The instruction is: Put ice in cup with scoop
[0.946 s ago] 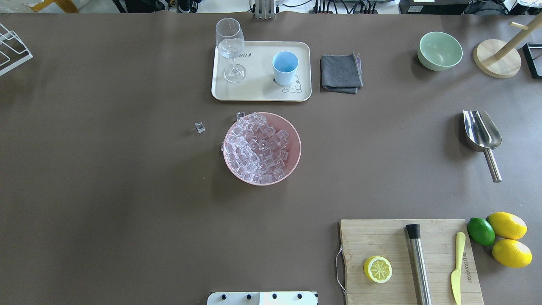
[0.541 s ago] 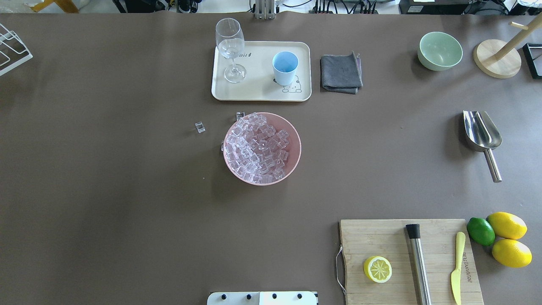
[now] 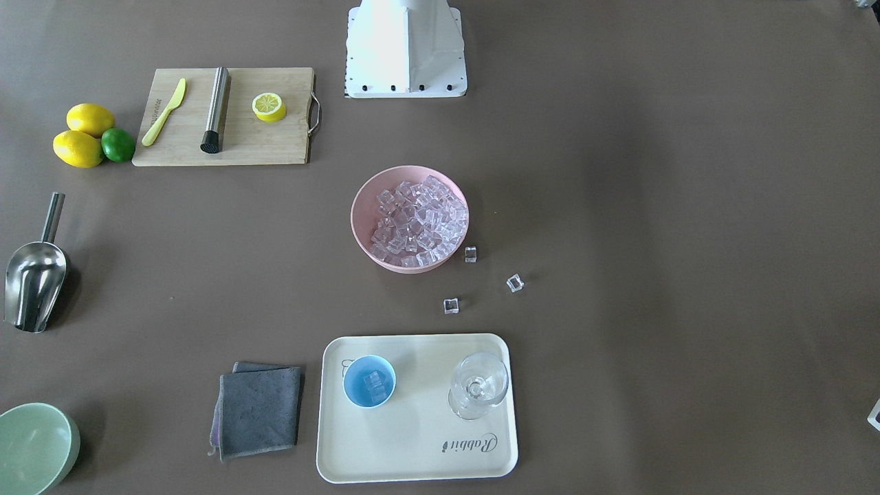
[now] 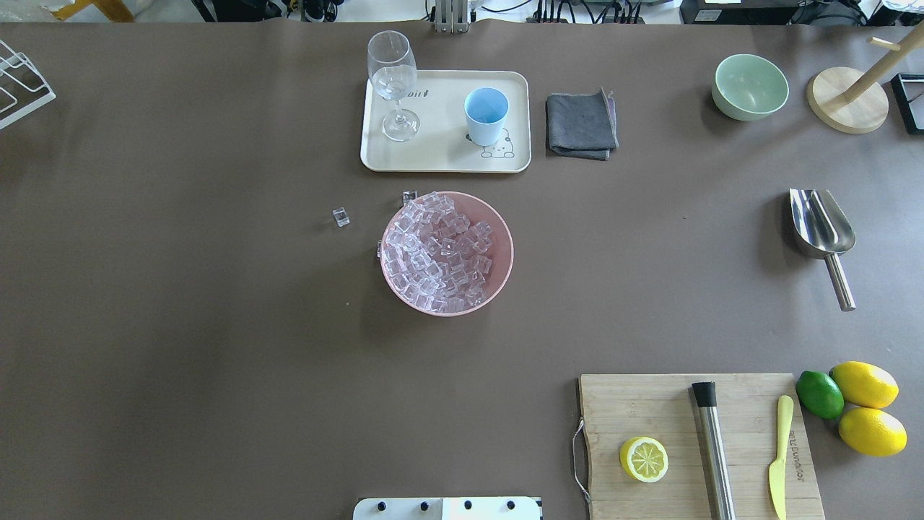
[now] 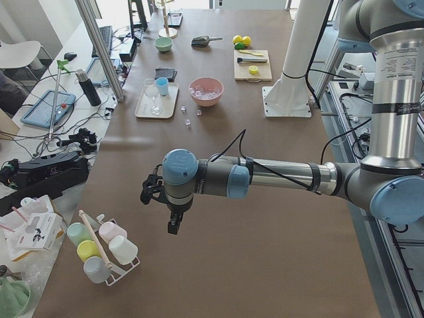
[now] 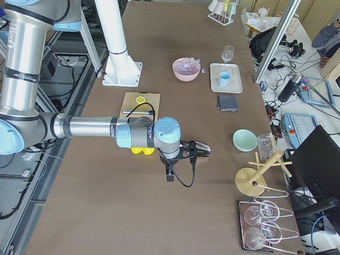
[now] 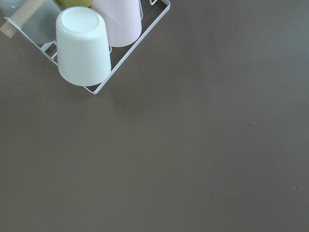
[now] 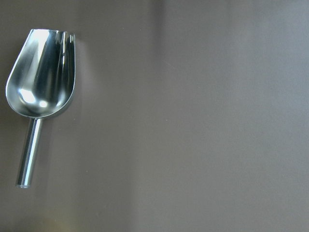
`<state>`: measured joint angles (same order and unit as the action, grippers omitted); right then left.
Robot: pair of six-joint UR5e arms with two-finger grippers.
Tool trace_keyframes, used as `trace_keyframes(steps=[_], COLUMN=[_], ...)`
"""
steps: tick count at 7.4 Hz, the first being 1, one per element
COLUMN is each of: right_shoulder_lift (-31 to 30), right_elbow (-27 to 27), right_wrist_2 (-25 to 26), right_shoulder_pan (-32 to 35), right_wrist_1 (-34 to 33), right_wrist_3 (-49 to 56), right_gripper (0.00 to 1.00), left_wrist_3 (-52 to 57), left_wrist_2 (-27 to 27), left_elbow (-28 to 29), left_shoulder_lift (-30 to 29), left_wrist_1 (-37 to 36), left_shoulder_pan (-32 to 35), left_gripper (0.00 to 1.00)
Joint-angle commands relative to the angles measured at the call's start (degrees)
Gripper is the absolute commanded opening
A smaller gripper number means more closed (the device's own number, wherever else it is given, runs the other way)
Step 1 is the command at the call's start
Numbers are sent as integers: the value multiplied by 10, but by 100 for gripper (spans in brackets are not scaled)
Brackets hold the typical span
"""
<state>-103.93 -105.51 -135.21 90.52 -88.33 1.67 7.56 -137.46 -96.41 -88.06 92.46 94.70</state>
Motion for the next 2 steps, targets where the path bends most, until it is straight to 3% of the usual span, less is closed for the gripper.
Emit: trace_keyframes(steps=[1,2], right_shoulder_lift=[1,3], right_elbow=[6,8], right_wrist_2=[5,5], right_shoulder_pan=[0,0], right_wrist_1=[1,2], right_wrist_3=[0,0], right_gripper=[100,100], left_wrist_3=[0,0], left_wrist_2=[0,0], left_elbow=[1,0], left_shoulder_lift=[2,6], left_wrist_1=[0,-1], left_shoulder_pan=[1,3], left_gripper=[99,99])
